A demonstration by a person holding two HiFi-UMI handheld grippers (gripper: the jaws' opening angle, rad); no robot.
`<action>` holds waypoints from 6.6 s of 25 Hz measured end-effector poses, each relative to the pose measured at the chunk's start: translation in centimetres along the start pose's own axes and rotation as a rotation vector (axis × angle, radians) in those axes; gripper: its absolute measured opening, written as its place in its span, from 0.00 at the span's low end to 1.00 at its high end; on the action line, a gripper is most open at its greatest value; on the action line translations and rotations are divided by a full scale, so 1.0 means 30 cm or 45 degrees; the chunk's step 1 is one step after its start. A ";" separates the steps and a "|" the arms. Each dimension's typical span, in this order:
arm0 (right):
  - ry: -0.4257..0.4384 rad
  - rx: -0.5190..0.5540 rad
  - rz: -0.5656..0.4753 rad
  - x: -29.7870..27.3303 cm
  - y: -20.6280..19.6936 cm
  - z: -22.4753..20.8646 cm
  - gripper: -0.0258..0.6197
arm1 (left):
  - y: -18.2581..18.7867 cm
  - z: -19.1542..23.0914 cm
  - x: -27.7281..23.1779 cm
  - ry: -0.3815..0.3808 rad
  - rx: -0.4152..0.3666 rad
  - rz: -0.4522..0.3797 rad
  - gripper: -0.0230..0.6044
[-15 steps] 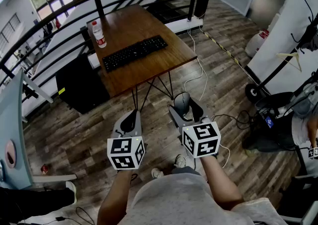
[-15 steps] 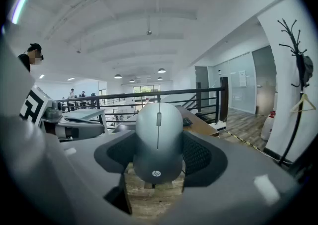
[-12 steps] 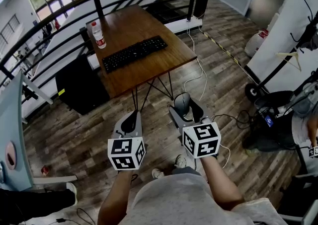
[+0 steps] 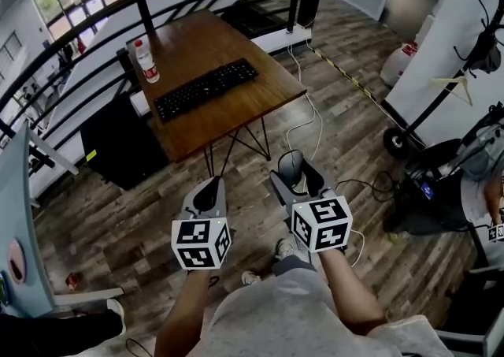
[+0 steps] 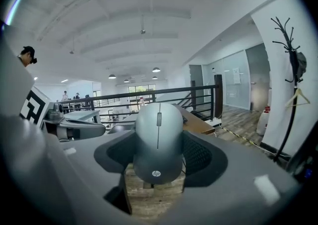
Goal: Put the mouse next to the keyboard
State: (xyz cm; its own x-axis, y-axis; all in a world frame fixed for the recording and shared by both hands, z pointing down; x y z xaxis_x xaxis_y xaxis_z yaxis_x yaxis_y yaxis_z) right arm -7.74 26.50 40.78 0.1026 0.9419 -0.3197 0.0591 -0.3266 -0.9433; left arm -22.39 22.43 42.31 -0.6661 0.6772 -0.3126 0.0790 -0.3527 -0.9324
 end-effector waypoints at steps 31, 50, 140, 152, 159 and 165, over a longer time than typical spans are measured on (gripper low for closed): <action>0.277 -0.040 0.071 -0.727 0.222 -0.790 0.50 | 0.237 -0.006 -0.934 0.303 0.095 0.065 0.03; 0.415 0.000 0.133 -1.009 0.258 -0.903 0.50 | 0.278 0.097 -1.119 0.462 0.146 0.020 0.03; 0.227 0.099 0.714 -2.008 0.149 -0.978 0.46 | 0.428 0.820 -1.567 0.580 0.291 0.061 0.03; 0.412 0.150 0.452 -1.966 0.402 -0.829 0.29 | 0.499 0.840 -1.525 0.596 0.282 0.009 0.03; 0.535 0.180 0.278 -1.928 0.562 -0.728 0.22 | 0.543 0.857 -1.495 0.620 0.266 -0.028 0.03; 0.594 0.186 0.158 -1.887 0.642 -0.692 0.14 | 0.547 0.851 -1.481 0.630 0.276 -0.039 0.03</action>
State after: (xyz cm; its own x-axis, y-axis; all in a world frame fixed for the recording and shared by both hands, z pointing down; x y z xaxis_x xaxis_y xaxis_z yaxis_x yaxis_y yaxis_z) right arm 8.22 -34.73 42.56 0.5347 0.7507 -0.3880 -0.1180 -0.3883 -0.9139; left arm -10.44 -29.94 45.53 -0.2330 0.8939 -0.3830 -0.1247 -0.4181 -0.8998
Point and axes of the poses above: the fingertips, and each gripper's own axes: x backward along the fingers, z to its left, y out of its top, the point moved 1 cm from there along x, backward along the fingers, and after that the axes turned 1 degree about x, right-handed, at the moved point
